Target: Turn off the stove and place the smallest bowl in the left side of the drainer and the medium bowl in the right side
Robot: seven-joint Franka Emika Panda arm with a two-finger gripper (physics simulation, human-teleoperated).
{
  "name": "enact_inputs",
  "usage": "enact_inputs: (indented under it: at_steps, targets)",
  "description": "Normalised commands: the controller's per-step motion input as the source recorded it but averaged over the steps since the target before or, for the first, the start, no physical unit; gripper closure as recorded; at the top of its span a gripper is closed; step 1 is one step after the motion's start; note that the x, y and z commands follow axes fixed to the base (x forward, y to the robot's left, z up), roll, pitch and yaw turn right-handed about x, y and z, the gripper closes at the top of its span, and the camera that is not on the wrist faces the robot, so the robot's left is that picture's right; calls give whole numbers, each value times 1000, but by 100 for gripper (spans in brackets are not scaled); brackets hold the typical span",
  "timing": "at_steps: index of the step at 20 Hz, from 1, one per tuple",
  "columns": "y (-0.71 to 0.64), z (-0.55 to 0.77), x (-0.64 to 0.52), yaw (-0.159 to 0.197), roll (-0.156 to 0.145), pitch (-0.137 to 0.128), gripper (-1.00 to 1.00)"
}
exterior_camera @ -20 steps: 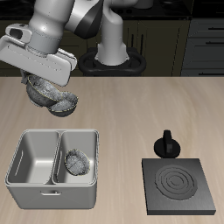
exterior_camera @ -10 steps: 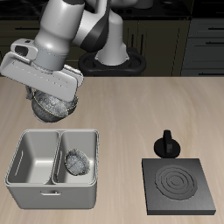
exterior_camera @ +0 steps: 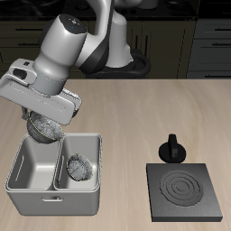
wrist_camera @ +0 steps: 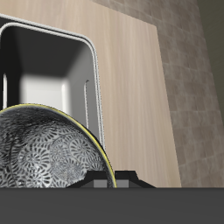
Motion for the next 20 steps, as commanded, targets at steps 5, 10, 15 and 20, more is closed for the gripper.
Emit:
enact_inputs:
  at_steps: [5,10,15,20]
  targets:
    - [-241,-67,-38,-22,-71,9,100]
    - [9,-105,1,20,-3,3,100]
    - [158,-122,24,36,17,7,100]
    - [39,-175,5,38,-44,11,100]
